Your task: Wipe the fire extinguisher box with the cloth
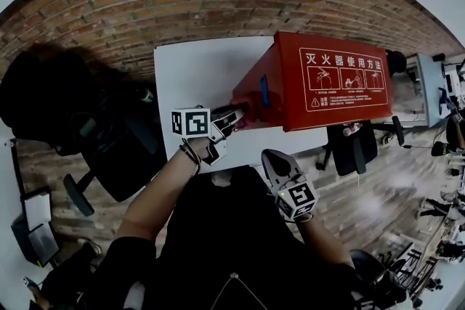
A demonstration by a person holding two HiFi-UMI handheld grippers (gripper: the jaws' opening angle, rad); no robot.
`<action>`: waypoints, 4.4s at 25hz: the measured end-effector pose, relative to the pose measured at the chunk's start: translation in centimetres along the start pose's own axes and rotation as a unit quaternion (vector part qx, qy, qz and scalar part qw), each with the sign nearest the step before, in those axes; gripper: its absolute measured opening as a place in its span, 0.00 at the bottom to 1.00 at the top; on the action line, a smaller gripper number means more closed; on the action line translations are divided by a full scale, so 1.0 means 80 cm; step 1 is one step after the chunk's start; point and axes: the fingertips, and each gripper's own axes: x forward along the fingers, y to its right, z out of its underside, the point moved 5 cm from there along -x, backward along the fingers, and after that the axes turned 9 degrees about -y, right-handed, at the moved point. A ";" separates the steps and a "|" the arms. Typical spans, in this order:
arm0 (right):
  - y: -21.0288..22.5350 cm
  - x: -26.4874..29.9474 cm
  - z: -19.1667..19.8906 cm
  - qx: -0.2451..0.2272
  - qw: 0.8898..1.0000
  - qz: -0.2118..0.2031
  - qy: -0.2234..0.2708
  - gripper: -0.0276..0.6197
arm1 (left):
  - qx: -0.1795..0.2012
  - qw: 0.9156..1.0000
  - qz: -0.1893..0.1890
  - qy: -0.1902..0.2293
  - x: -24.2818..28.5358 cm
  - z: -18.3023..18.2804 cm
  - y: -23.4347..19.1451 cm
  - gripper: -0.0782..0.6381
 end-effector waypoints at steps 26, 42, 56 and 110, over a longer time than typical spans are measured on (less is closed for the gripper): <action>-0.041 -0.044 -0.006 0.043 0.995 0.079 0.042 0.07 | -0.053 0.990 0.132 0.025 -0.015 -0.028 0.108 0.26; -0.048 -0.036 -0.012 0.036 0.996 0.068 0.040 0.07 | -0.058 0.972 0.225 0.038 -0.017 -0.054 0.166 0.26; -0.044 -0.031 -0.011 0.036 0.997 0.066 0.032 0.07 | -0.053 0.963 0.259 0.047 -0.015 -0.079 0.164 0.26; -0.040 -0.009 -0.001 0.031 0.998 0.059 -0.010 0.07 | -0.090 0.974 0.209 0.009 0.004 -0.074 0.031 0.26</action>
